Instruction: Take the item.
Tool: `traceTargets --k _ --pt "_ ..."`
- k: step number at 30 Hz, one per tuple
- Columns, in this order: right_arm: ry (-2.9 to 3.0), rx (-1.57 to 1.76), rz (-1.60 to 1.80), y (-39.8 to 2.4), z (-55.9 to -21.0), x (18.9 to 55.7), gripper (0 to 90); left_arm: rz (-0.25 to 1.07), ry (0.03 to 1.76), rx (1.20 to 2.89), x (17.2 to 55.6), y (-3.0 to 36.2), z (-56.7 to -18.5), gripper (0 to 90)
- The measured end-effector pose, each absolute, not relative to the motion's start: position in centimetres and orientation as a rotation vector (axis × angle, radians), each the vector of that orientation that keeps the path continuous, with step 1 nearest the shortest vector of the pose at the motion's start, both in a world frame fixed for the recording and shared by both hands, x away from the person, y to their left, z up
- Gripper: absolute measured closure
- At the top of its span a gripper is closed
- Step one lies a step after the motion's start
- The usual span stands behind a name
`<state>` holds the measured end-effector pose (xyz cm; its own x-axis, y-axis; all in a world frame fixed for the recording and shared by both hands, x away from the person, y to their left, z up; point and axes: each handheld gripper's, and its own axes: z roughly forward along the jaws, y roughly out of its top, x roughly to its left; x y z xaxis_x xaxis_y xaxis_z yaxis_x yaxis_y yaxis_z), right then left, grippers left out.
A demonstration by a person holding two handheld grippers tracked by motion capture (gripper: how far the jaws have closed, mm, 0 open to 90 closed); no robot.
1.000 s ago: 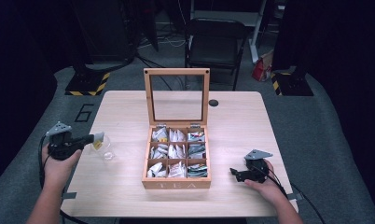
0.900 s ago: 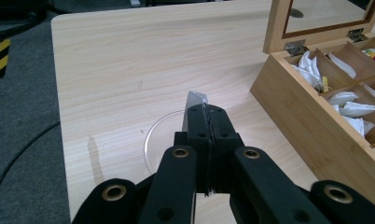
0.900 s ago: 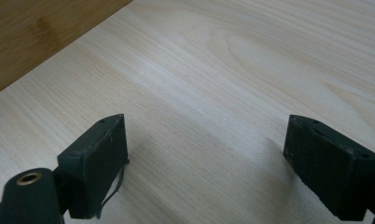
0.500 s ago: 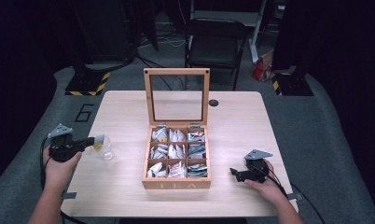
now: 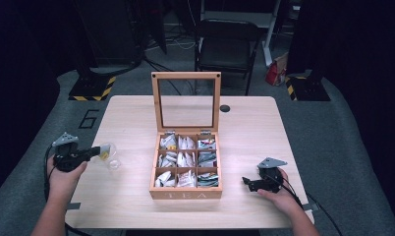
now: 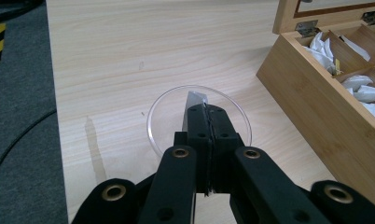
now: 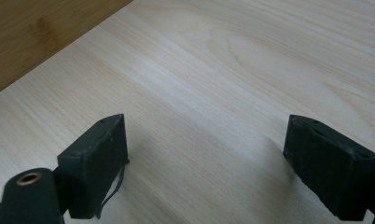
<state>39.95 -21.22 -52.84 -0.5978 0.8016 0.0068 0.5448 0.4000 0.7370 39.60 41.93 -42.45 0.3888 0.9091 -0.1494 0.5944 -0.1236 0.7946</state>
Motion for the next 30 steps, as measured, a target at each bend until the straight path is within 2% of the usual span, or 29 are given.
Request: traceTargets --k 13,30 --pt "2.313 1.165 1.022 -21.22 -52.84 39.95 12.9 0.472 1.315 1.831 40.06 41.50 -42.94 88.4" --pt "2.313 1.165 1.022 -21.22 -52.84 39.95 12.9 0.488 1.303 1.815 39.93 41.13 -42.31 77.8"
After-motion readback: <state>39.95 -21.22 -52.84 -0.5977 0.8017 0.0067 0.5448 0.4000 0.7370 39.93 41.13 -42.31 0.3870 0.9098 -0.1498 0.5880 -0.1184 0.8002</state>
